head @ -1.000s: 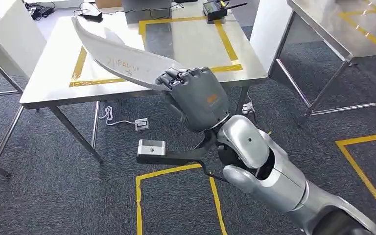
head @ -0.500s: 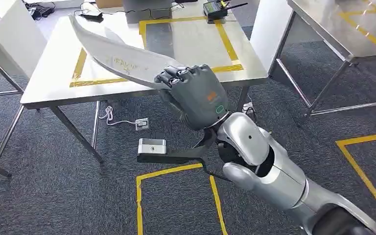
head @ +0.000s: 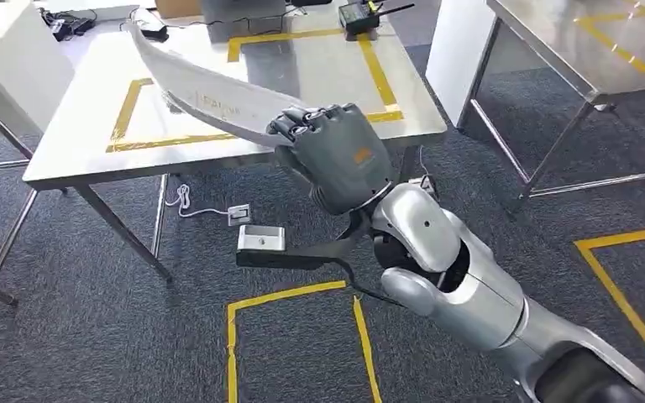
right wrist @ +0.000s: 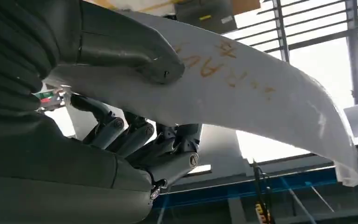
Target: Take the parts from the cabinet and place them on the table.
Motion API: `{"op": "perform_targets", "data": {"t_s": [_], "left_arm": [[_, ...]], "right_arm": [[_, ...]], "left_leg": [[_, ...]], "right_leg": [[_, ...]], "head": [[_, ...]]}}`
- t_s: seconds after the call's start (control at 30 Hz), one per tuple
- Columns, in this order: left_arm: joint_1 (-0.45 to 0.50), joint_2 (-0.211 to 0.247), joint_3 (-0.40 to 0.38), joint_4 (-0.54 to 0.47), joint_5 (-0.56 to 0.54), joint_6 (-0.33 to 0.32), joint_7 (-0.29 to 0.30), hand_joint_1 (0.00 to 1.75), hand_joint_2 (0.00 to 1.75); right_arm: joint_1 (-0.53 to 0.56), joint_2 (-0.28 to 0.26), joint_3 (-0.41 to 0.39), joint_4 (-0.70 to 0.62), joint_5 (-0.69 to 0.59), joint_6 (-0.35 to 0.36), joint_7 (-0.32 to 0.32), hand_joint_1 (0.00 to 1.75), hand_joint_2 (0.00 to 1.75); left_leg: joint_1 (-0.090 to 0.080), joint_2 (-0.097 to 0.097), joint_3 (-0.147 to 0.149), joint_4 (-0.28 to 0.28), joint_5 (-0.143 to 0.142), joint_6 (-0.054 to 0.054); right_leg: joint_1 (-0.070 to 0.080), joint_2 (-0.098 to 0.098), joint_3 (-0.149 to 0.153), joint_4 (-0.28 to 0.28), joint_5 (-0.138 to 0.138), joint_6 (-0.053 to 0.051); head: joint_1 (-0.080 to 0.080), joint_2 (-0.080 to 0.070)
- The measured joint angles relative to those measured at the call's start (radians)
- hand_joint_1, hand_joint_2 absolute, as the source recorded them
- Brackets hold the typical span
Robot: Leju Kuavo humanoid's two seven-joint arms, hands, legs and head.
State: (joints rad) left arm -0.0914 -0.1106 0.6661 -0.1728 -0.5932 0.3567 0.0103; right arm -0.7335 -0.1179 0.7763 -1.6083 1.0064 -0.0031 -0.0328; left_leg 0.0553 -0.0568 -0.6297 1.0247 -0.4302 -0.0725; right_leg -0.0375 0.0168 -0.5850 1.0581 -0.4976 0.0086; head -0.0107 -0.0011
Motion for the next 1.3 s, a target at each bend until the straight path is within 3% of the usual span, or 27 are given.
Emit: {"op": "perform_targets", "data": {"t_s": [0.03, 0.07, 0.13, 0.17, 0.2, 0.23, 0.33, 0.37, 0.43, 0.5, 0.53, 0.57, 0.67, 0.7, 0.73, 0.77, 0.83, 0.87, 0.9, 0.97, 1.0, 1.07, 1.1, 1.2, 1.23, 1.27, 1.3], "left_arm": [[0.0, 0.0, 0.002, 0.0, 0.001, 0.0, 0.0, 0.0, 1.75], [-0.001, 0.0, 0.003, 0.0, 0.001, 0.0, -0.001, 0.0, 1.75], [-0.001, -0.002, 0.003, 0.0, 0.002, 0.0, -0.002, 0.0, 1.75], [0.0, -0.002, 0.003, 0.0, 0.002, 0.0, -0.002, 0.0, 1.75], [0.001, -0.002, 0.003, 0.0, 0.002, 0.0, -0.002, 0.0, 1.75], [0.003, -0.002, 0.004, 0.0, 0.003, 0.0, -0.002, 0.0, 1.75], [0.003, 0.0, 0.005, 0.0, 0.004, 0.0, -0.004, 0.0, 1.75], [0.003, 0.002, 0.005, 0.0, 0.004, 0.0, -0.006, 0.0, 1.75], [0.001, 0.001, 0.008, 0.0, 0.004, 0.0, -0.008, 0.0, 1.75], [0.003, 0.0, 0.014, 0.0, 0.004, 0.0, -0.008, 0.0, 1.75], [0.005, 0.0, 0.014, 0.0, 0.004, 0.0, -0.008, 0.0, 1.75], [0.005, 0.002, 0.015, 0.0, 0.004, 0.0, -0.01, 0.0, 1.75], [0.001, 0.001, 0.018, 0.0, 0.004, 0.0, -0.01, 0.0, 1.75], [0.001, 0.001, 0.019, 0.0, 0.004, 0.0, -0.01, 0.0, 1.75], [0.003, 0.001, 0.019, 0.0, 0.004, 0.0, -0.01, 0.0, 1.75], [0.006, 0.001, 0.02, 0.0, 0.004, 0.0, -0.01, 0.0, 1.75], [0.005, 0.0, 0.02, 0.0, 0.004, 0.0, -0.01, 0.0, 1.75], [0.004, -0.001, 0.02, 0.0, 0.004, 0.0, -0.011, 0.0, 1.75], [0.003, -0.001, 0.02, 0.0, 0.004, 0.0, -0.011, 0.0, 1.75], [0.003, -0.001, 0.02, 0.0, 0.004, 0.0, -0.012, 0.0, 1.75], [0.006, -0.001, 0.021, 0.0, 0.004, 0.0, -0.013, 0.0, 1.75], [0.003, -0.001, 0.021, 0.0, 0.004, 0.0, -0.014, 0.0, 1.75], [0.001, -0.002, 0.021, 0.0, 0.004, 0.0, -0.014, 0.0, 1.75], [0.003, -0.002, 0.021, 0.0, 0.004, -0.001, -0.015, 0.0, 1.75], [0.006, -0.002, 0.021, 0.0, 0.004, -0.001, -0.014, 0.0, 1.75], [0.008, -0.002, 0.021, 0.0, 0.004, -0.001, -0.013, 0.0, 1.75], [0.008, -0.001, 0.021, 0.0, 0.004, -0.001, -0.013, 0.0, 1.75]], "right_arm": [[-0.004, 0.002, 0.0, 0.0, -0.001, 0.0, 0.0, 1.75, 1.75], [-0.008, 0.004, 0.0, 0.0, -0.003, -0.001, 0.0, 1.75, 1.75], [-0.008, 0.004, 0.0, 0.005, -0.009, -0.001, -0.002, 1.75, 1.75], [-0.008, 0.004, 0.002, 0.008, -0.009, -0.001, -0.002, 1.75, 1.75], [-0.008, 0.004, 0.005, 0.009, -0.009, -0.001, -0.002, 1.75, 1.75], [-0.008, 0.004, 0.006, 0.01, -0.009, -0.001, -0.002, 1.75, 1.75], [-0.013, 0.005, 0.011, 0.012, -0.01, -0.002, -0.002, 1.75, 1.75], [-0.015, 0.005, 0.011, 0.014, -0.01, -0.003, -0.002, 1.75, 1.75], [-0.016, 0.005, 0.011, 0.015, -0.013, -0.004, -0.002, 1.75, 1.75], [-0.017, 0.005, 0.011, 0.015, -0.019, -0.005, -0.002, 1.75, 1.75], [-0.017, 0.005, 0.011, 0.015, -0.02, -0.006, -0.002, 1.75, 1.75], [-0.02, 0.005, 0.011, 0.015, -0.021, -0.008, -0.003, 1.75, 1.75], [-0.019, 0.005, 0.012, 0.02, -0.026, -0.01, -0.006, 1.75, 1.75], [-0.018, 0.005, 0.013, 0.024, -0.028, -0.01, -0.008, 1.75, 1.75], [-0.018, 0.003, 0.013, 0.027, -0.028, -0.01, -0.008, 1.75, 1.75], [-0.018, 0.003, 0.013, 0.029, -0.029, -0.01, -0.009, 1.75, 1.75], [-0.019, 0.003, 0.013, 0.03, -0.029, -0.01, -0.013, 1.75, 1.75], [-0.02, 0.002, 0.013, 0.032, -0.03, -0.011, -0.016, 1.75, 1.75], [-0.023, 0.002, 0.013, 0.034, -0.032, -0.011, -0.016, 1.75, 1.75], [-0.023, 0.001, 0.013, 0.034, -0.037, -0.013, -0.016, 1.75, 1.75], [-0.024, -0.001, 0.013, 0.037, -0.039, -0.013, -0.016, 1.75, 1.75], [-0.028, 0.0, 0.013, 0.038, -0.04, -0.014, -0.019, 1.75, 1.75], [-0.032, 0.0, 0.013, 0.038, -0.04, -0.014, -0.019, 1.75, 1.75], [-0.032, 0.0, 0.014, 0.042, -0.041, -0.014, -0.019, 1.75, 1.75], [-0.032, 0.0, 0.014, 0.045, -0.043, -0.014, -0.019, 1.75, 1.75], [-0.032, 0.0, 0.014, 0.047, -0.043, -0.014, -0.019, 1.75, 1.75], [-0.032, 0.0, 0.014, 0.048, -0.044, -0.014, -0.02, 1.75, 1.75]], "left_leg": [[-0.001, 0.02, -0.003, 0.02, -0.01, 0.003], [-0.005, 0.04, -0.029, 0.07, -0.04, 0.008], [-0.014, 0.047, -0.111, 0.23, -0.111, 0.014], [-0.017, 0.048, -0.145, 0.291, -0.127, 0.017], [-0.02, 0.048, -0.162, 0.315, -0.124, 0.022], [-0.024, 0.048, -0.157, 0.297, -0.102, 0.029], [-0.044, 0.053, -0.05, 0.069, 0.024, 0.063], [-0.055, 0.063, -0.031, 0.044, 0.001, 0.072], [-0.058, 0.059, -0.025, 0.031, 0.001, 0.071], [-0.054, 0.054, -0.015, 0.023, -0.005, 0.081], [-0.049, 0.051, -0.001, 0.014, -0.006, 0.086], [-0.049, 0.05, 0.007, 0.011, -0.009, 0.091], [-0.05, 0.046, 0.018, 0.011, -0.024, 0.1], [-0.05, 0.044, 0.024, 0.011, -0.03, 0.1], [-0.05, 0.043, 0.032, 0.012, -0.036, 0.099], [-0.05, 0.041, 0.041, 0.012, -0.042, 0.097], [-0.05, 0.038, 0.061, 0.012, -0.057, 0.091], [-0.05, 0.037, 0.066, 0.013, -0.062, 0.086], [-0.053, 0.033, 0.063, 0.015, -0.065, 0.079], [-0.053, 0.035, 0.07, 0.023, -0.068, 0.064], [-0.052, 0.035, 0.077, 0.02, -0.07, 0.06], [-0.05, 0.04, 0.058, 0.066, -0.077, 0.054], [-0.05, 0.043, 0.023, 0.124, -0.09, 0.051], [-0.046, 0.047, -0.108, 0.305, -0.155, 0.038], [-0.045, 0.048, -0.125, 0.306, -0.145, 0.037], [-0.044, 0.048, -0.121, 0.266, -0.114, 0.039], [-0.043, 0.051, -0.099, 0.194, -0.063, 0.039]], "right_leg": [[0.0, -0.002, 0.002, -0.002, 0.001, -0.008], [0.003, -0.004, 0.003, -0.002, 0.0, -0.015], [0.011, -0.013, 0.005, -0.002, -0.004, -0.023], [0.016, -0.015, 0.006, -0.002, -0.007, -0.027], [0.021, -0.017, 0.009, -0.001, -0.01, -0.03], [0.024, -0.018, 0.013, -0.001, -0.013, -0.032], [0.028, -0.022, 0.037, -0.002, -0.033, -0.028], [0.033, -0.023, 0.039, -0.003, -0.039, -0.022], [0.031, -0.024, 0.043, -0.013, -0.04, -0.01], [0.034, -0.025, 0.054, -0.01, -0.034, -0.002], [0.03, -0.024, 0.046, 0.006, -0.039, 0.002], [0.029, -0.021, 0.03, 0.042, -0.047, 0.005], [0.03, -0.017, -0.113, 0.251, -0.126, 0.014], [0.03, -0.017, -0.145, 0.281, -0.123, 0.016], [0.029, -0.017, -0.153, 0.265, -0.097, 0.016], [0.028, -0.017, -0.141, 0.214, -0.055, 0.015], [0.029, -0.017, -0.079, 0.044, 0.062, 0.009], [0.031, -0.015, -0.065, -0.002, 0.071, 0.002], [0.038, -0.017, -0.063, -0.017, 0.029, -0.002], [0.037, -0.015, -0.053, -0.02, 0.049, -0.016], [0.039, -0.016, -0.045, -0.02, 0.046, -0.023], [0.031, -0.016, -0.018, -0.028, 0.042, -0.035], [0.03, -0.017, -0.011, -0.028, 0.036, -0.039], [0.031, -0.018, 0.012, -0.028, 0.013, -0.041], [0.03, -0.017, 0.023, -0.027, 0.003, -0.04], [0.029, -0.015, 0.035, -0.027, -0.006, -0.038], [0.027, -0.015, 0.05, -0.027, -0.017, -0.035]], "head": [[-0.001, 0.0], [-0.002, 0.0], [-0.002, 0.0], [-0.002, 0.0], [-0.001, 0.0], [-0.001, 0.0], [-0.001, 0.0], [-0.001, 0.0], [-0.001, 0.0], [-0.001, 0.0], [0.0, 0.0], [0.0, 0.0], [0.001, 0.0], [0.001, 0.0], [0.001, 0.0], [0.001, 0.0], [0.002, 0.0], [0.0, 0.0], [0.003, 0.0], [0.002, 0.0], [0.002, 0.0], [-0.001, 0.0], [-0.008, 0.0], [-0.006, 0.0], [-0.006, 0.0], [-0.006, 0.0], [-0.006, 0.0]]}}
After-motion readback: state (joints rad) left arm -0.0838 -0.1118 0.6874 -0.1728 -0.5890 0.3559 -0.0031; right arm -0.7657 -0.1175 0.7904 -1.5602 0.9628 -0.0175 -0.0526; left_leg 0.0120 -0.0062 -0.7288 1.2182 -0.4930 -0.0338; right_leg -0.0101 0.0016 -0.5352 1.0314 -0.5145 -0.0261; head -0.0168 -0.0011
